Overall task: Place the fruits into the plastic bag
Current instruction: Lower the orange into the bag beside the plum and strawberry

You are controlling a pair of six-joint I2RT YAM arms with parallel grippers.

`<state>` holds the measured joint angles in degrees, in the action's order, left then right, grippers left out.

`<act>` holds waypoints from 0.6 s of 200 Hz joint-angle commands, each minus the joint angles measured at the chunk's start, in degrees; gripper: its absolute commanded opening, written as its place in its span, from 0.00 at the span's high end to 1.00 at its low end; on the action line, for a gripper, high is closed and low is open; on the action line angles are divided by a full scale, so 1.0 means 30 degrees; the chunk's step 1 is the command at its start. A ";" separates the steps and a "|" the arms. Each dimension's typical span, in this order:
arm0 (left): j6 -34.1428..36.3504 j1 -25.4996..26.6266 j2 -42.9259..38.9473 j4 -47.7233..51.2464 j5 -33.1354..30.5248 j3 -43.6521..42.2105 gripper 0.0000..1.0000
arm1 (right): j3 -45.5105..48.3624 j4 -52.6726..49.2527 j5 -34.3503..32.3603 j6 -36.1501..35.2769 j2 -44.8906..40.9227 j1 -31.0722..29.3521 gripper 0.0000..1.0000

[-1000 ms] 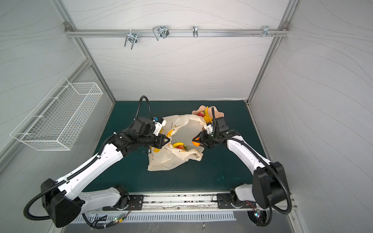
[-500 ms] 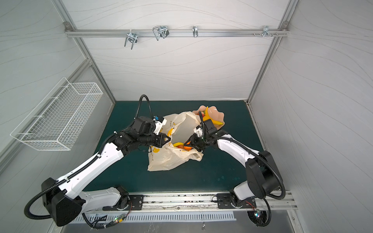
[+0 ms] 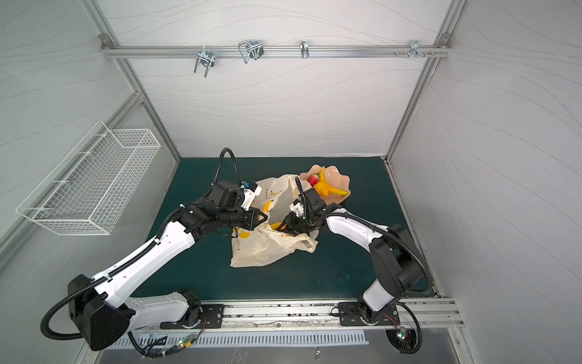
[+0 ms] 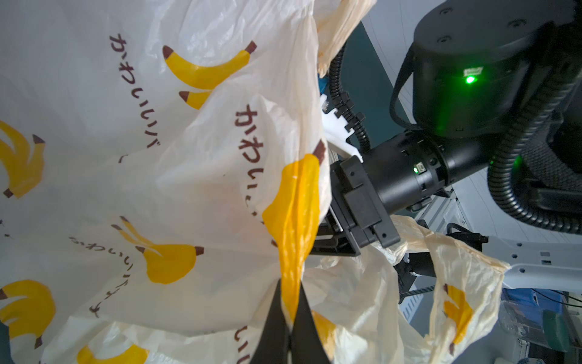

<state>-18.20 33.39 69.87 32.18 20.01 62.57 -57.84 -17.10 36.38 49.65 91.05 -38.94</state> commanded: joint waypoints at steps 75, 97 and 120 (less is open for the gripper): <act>-0.0011 0.0040 0.0179 -0.0935 0.0185 0.0905 1.00 | -0.1867 0.0325 0.1242 0.0359 0.2744 -0.1719 0.69; 0.0001 0.0064 0.0178 -0.0959 0.0156 0.0855 1.00 | -0.2328 -0.0092 0.1496 0.0166 0.3339 -0.2021 0.67; -0.0029 0.0064 0.0165 -0.1015 0.0127 0.0824 1.00 | -0.2836 -0.0974 0.1606 -0.0106 0.3883 -0.2138 0.65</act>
<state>-18.24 33.43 69.97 31.83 20.16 62.85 -64.23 -16.82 39.77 49.91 100.97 -44.69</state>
